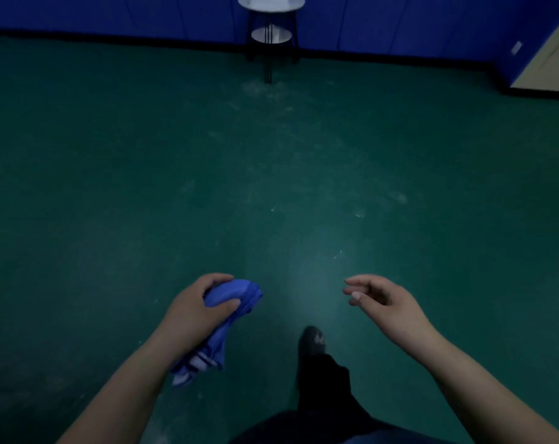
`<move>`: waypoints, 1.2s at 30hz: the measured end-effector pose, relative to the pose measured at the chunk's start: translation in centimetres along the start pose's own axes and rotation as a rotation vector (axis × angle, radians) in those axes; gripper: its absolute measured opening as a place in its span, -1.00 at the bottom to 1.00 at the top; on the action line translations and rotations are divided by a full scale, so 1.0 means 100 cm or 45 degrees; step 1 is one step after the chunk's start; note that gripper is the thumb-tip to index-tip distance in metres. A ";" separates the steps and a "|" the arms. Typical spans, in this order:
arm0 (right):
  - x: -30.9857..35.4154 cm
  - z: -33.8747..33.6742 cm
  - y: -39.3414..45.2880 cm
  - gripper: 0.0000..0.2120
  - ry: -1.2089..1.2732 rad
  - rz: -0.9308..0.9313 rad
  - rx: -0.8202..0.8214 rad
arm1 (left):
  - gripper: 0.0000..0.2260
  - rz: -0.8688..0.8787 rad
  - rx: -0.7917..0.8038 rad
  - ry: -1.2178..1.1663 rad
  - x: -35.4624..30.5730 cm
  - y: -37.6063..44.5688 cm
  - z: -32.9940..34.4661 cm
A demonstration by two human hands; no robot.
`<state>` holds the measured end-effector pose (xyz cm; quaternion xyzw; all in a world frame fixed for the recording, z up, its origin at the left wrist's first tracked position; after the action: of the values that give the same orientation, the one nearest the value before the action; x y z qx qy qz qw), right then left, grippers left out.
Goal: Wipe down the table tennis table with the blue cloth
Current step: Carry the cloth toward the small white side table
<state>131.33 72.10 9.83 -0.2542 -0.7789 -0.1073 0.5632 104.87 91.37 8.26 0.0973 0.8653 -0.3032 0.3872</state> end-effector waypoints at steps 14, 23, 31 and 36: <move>0.049 -0.024 0.319 -0.77 -0.022 -0.073 0.123 | -0.68 0.018 -0.115 -0.114 -0.152 0.236 -0.055; 0.079 0.070 0.490 -0.77 -0.015 -0.066 0.200 | -0.69 -0.171 -0.158 -0.125 -0.117 0.385 -0.146; 0.139 0.107 0.636 -0.76 0.023 -0.108 0.123 | -0.69 -0.074 -0.141 -0.050 -0.187 0.545 -0.246; 0.122 0.108 0.714 -0.80 0.044 0.026 0.092 | -0.69 -0.105 -0.133 -0.072 -0.216 0.637 -0.260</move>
<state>156.45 140.93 9.01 -0.2395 -0.7698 -0.0777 0.5866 129.36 159.20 8.79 0.0325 0.8718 -0.2761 0.4033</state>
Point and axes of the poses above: each hand's wrist, its own y-axis towards the middle knuckle, its own z-axis out of the palm, x = y × z, the point moved 8 cm from there along y, towards the middle knuckle, and after that the axes turned 11 degrees about -z, right-handed, at the moved point
